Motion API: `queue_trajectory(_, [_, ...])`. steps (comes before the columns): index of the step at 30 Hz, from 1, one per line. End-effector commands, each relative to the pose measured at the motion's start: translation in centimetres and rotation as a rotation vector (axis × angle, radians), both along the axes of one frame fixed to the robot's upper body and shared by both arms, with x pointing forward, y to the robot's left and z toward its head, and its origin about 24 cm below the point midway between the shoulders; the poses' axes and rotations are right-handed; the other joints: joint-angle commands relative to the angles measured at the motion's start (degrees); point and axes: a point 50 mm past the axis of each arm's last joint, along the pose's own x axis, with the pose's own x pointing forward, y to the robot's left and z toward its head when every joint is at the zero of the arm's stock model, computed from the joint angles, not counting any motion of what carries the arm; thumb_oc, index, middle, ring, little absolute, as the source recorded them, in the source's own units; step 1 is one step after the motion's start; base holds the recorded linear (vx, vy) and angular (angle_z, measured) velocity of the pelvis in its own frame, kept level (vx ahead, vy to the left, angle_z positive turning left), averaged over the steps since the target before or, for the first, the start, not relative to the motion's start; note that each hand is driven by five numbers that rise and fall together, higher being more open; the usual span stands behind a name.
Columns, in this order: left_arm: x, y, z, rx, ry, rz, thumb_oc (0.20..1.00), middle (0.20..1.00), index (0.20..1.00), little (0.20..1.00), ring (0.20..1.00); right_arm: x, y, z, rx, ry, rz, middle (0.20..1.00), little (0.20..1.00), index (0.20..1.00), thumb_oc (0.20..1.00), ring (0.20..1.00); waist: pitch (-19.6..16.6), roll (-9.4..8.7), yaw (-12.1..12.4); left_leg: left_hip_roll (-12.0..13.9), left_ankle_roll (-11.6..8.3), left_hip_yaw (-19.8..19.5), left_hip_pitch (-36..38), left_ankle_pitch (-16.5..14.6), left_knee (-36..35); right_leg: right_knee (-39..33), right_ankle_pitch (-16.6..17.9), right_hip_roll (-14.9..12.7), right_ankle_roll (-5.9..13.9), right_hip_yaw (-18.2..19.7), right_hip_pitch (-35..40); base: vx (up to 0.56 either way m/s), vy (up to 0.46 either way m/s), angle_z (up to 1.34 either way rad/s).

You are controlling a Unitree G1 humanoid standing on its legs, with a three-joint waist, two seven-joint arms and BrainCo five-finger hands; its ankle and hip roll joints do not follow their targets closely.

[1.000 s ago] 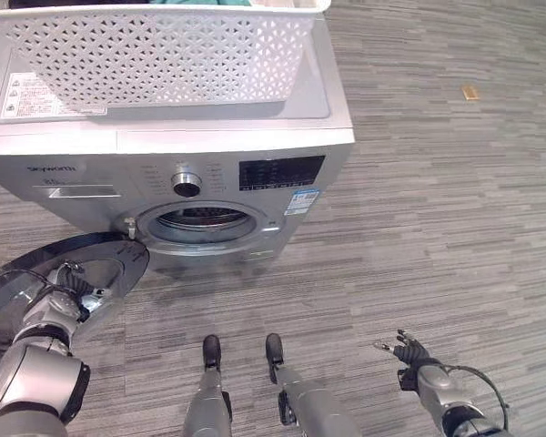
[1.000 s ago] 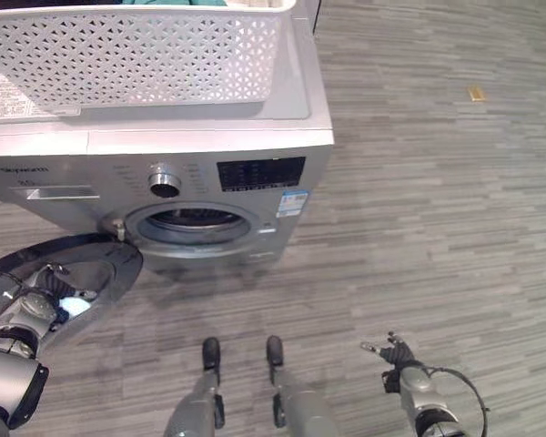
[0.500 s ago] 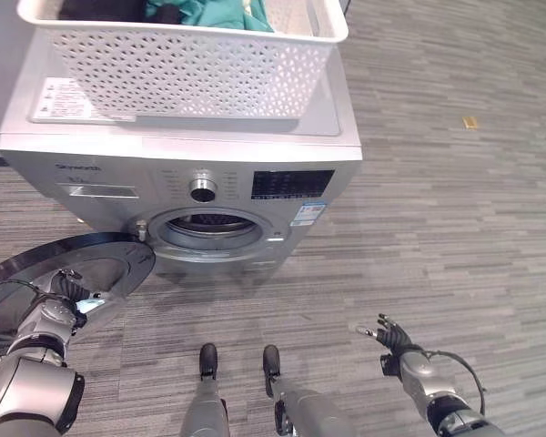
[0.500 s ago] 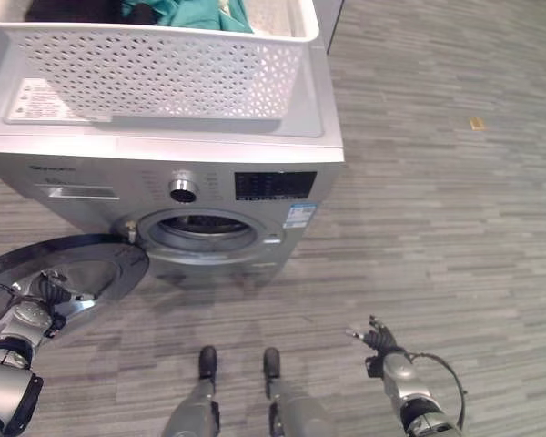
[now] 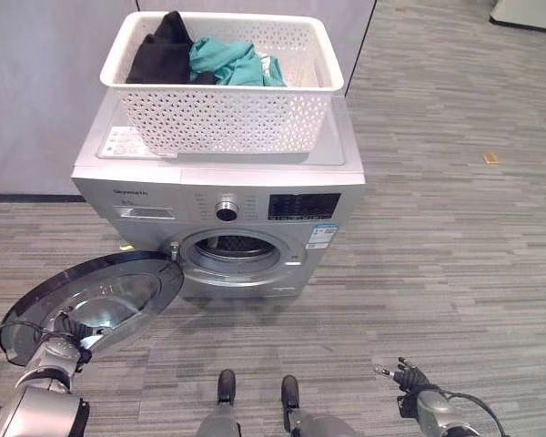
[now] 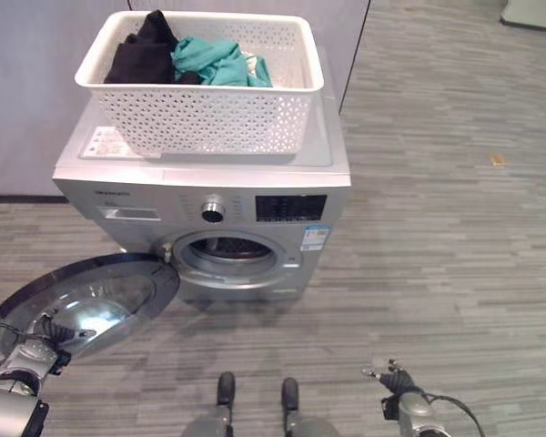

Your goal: Grab the laundry basket,head to the washer,open it,put in the laundry and shut it.

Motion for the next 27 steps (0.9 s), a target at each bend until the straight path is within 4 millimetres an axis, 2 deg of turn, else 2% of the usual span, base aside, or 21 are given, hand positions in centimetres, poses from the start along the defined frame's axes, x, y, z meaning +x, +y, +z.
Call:
queue_trajectory(1, [1.5, -1.0, 1.2, -0.024, -0.135, -0.043, 1.000, 1.000, 1.000, 1.000, 1.000, -2.1, -0.7, -0.7, -0.009, 0.086, -0.013, 1.000, 1.000, 1.000, 1.000, 1.000, -1.62, -2.17, 0.80, -1.97, 0.87, -0.94, 0.82, -4.30, 0.24, 0.50, -2.25, -7.59, 5.88, -2.04, 0.41, 0.06, -0.007, 0.10])
queue_trajectory(2, [1.7, -2.0, 1.0, -0.049, -0.167, -0.086, 1.000, 1.000, 1.000, 1.000, 1.000, -2.4, -0.9, -0.7, -0.011, 0.097, -0.020, 1.000, 1.000, 1.000, 1.000, 1.000, -1.99, -1.86, 1.07, -2.10, 0.97, -1.10, 1.09, -4.36, 0.24, 0.47, -2.34, -7.68, 5.86, -2.28, 0.81, 0.02, -0.007, 0.16])
queue_trajectory(3, [1.6, -2.0, 1.0, -0.050, -0.166, -0.085, 1.000, 1.000, 1.000, 1.000, 1.000, -2.5, -0.9, -0.7, -0.012, 0.098, -0.019, 1.000, 1.000, 1.000, 1.000, 1.000, -2.01, -1.83, 1.02, -2.10, 0.97, -1.12, 1.12, -4.38, 0.24, 0.46, -2.35, -7.68, 5.86, -2.31, 0.86, 0.05, -0.013, 0.13])
queue_trajectory(4, [1.4, -3.9, 1.0, -0.112, -0.251, -0.145, 1.000, 1.000, 1.000, 1.000, 1.000, -3.1, -1.5, -0.8, -0.023, 0.113, -0.053, 1.000, 1.000, 1.000, 1.000, 1.000, -2.93, -1.29, 1.67, -2.36, 1.17, -1.55, 1.78, -4.62, 0.24, 0.46, -2.69, -7.98, 5.83, -2.76, 1.76, 0.05, -0.004, 0.17])
queue_trajectory(7, [-0.6, -5.2, 0.5, -0.196, -0.297, -0.164, 1.000, 1.000, 1.000, 1.000, 1.000, -3.4, -2.1, -0.7, -0.029, 0.117, -0.090, 1.000, 1.000, 1.000, 1.000, 1.000, -4.16, -0.60, 2.31, -2.67, 1.43, -1.88, 2.72, -5.10, 0.24, 0.42, -3.19, -8.14, 5.83, -2.94, 2.91, 0.05, 0.005, 0.12])
queue_trajectory(16, [-5.5, -6.1, -1.3, -0.309, -0.337, -0.025, 1.000, 1.000, 1.000, 1.000, 1.000, -4.0, -1.6, -1.0, -0.054, 0.136, -0.060, 1.000, 1.000, 1.000, 1.000, 1.000, -6.09, -0.30, 3.20, -2.73, 1.90, -2.30, 5.07, -6.06, 0.24, 0.71, -4.12, -8.51, 5.70, -3.13, 5.15, 0.02, 0.004, 0.09])
queue_trajectory(18, [-6.4, -6.3, -2.7, -0.341, -0.279, 0.015, 1.000, 1.000, 1.000, 1.000, 1.000, -4.3, -1.7, -1.0, -0.049, 0.146, -0.074, 1.000, 1.000, 1.000, 1.000, 1.000, -6.22, -0.19, 3.19, -2.70, 1.88, -2.52, 5.19, -5.99, 0.24, 0.87, -4.26, -8.52, 5.61, -3.25, 5.23, 0.00, -0.001, 0.02])
queue_trajectory(19, [-6.4, -6.3, -2.7, -0.341, -0.279, 0.015, 1.000, 1.000, 1.000, 1.000, 1.000, -4.3, -1.7, -1.0, -0.049, 0.146, -0.074, 1.000, 1.000, 1.000, 1.000, 1.000, -6.22, -0.19, 3.19, -2.70, 1.88, -2.52, 5.19, -5.99, 0.24, 0.87, -4.26, -8.52, 5.61, -3.25, 5.23, 0.00, 0.000, 0.00])
queue_trajectory(24, [-11.0, -8.9, -8.8, -0.578, 0.008, 0.200, 1.000, 1.000, 1.000, 1.000, 1.000, -5.2, -1.5, -1.4, -0.047, 0.203, -0.057, 1.000, 1.000, 1.000, 1.000, 1.000, -6.53, 0.39, 2.04, -2.62, 1.94, -2.53, 5.52, -5.93, 0.24, 1.26, -4.27, -8.48, 5.35, -3.15, 5.17, 0.00, 0.003, -0.01])
queue_trajectory(25, [-12.0, -9.3, -9.7, -0.598, 0.077, 0.236, 1.000, 1.000, 1.000, 1.000, 1.000, -5.2, -1.5, -1.4, -0.046, 0.210, -0.053, 1.000, 1.000, 1.000, 1.000, 1.000, -6.53, 0.48, 1.78, -2.55, 1.92, -2.45, 5.64, -6.01, 0.24, 1.53, -4.38, -8.41, 5.31, -3.10, 5.06, 0.00, 0.000, 0.00])
queue_trajectory(27, [-12.8, -9.9, -10.7, -0.595, 0.171, 0.241, 1.000, 1.000, 1.000, 1.000, 1.000, -5.3, -1.2, -1.6, -0.039, 0.221, -0.036, 1.000, 1.000, 1.000, 1.000, 1.000, -6.60, 0.47, 1.26, -2.44, 1.95, -2.29, 5.94, -6.20, 0.24, 2.21, -4.78, -8.30, 5.16, -2.77, 4.89, 0.00, 0.000, 0.00])
